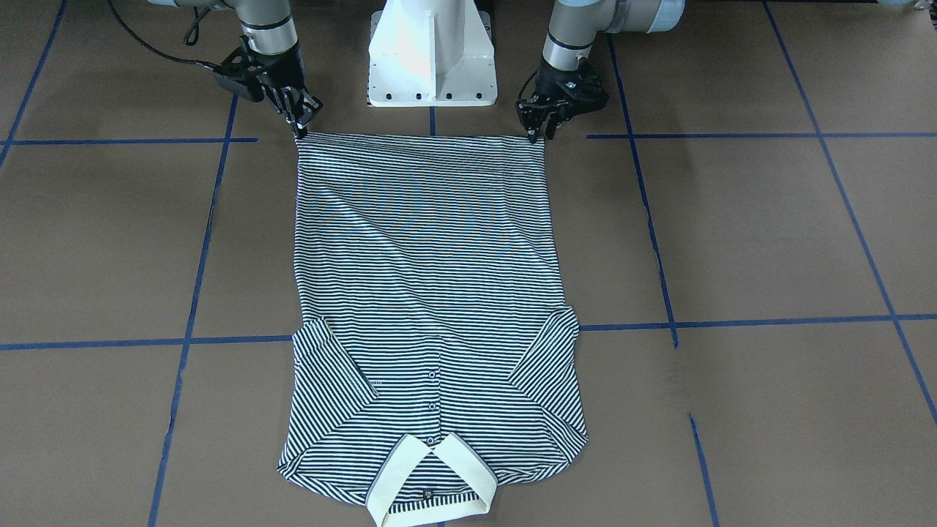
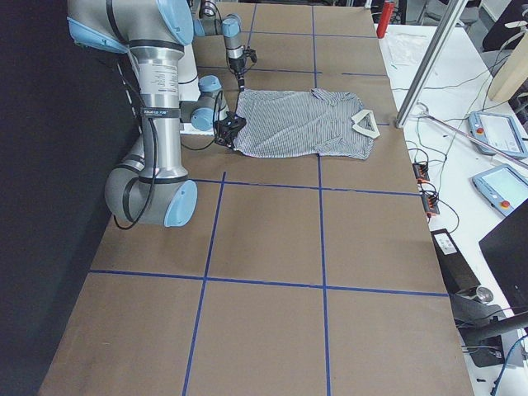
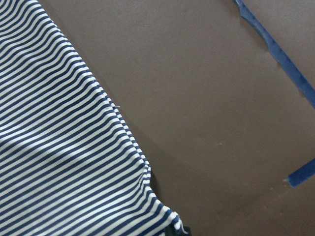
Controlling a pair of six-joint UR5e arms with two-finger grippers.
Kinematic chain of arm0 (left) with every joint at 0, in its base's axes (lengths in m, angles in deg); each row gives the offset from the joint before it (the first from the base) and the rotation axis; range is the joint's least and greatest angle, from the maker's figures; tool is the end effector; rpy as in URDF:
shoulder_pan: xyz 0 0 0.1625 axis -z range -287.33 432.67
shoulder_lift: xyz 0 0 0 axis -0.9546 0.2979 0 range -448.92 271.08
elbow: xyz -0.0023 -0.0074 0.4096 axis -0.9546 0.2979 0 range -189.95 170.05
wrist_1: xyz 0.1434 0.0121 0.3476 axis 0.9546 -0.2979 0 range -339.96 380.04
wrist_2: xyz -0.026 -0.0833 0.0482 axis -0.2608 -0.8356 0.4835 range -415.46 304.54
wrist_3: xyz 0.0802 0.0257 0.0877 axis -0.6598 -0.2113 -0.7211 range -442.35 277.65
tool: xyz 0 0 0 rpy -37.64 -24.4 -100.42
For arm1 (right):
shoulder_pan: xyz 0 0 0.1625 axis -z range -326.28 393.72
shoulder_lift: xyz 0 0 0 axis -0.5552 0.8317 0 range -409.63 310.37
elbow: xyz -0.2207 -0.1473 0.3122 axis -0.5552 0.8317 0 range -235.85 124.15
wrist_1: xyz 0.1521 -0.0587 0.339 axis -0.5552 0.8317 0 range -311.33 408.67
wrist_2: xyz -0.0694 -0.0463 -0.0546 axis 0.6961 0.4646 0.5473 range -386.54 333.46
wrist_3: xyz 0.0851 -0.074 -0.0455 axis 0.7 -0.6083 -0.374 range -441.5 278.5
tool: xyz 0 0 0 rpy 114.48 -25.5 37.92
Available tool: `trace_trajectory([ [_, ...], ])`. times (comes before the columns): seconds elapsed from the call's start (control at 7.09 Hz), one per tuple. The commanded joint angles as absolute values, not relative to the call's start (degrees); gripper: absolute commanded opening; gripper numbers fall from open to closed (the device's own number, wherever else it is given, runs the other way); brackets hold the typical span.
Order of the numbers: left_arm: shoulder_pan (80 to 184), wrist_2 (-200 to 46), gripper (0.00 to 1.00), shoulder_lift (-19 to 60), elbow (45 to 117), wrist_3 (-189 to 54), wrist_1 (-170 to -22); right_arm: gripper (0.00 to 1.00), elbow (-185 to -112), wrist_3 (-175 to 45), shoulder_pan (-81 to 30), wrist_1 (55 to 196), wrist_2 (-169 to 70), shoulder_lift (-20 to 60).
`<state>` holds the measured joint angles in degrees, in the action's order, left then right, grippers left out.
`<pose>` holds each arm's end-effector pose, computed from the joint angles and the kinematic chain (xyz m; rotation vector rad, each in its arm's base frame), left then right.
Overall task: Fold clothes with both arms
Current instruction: 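Bring the left gripper down to the other near hem corner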
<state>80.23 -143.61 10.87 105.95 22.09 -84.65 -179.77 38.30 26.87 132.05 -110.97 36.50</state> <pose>0.4900 -0.2035 0.3616 -0.0226 0.8851 -0.3730 -0.4409 -0.1991 0.3724 -0.0647 -0.7917 0.6439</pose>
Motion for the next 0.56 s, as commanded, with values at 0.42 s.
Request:
trace_trajectory([
  [0.42,80.5,-143.7,0.0,10.7,107.8,22.1,-84.6,0.0,-179.9,38.3,26.9,132.0,-111.0,36.5],
])
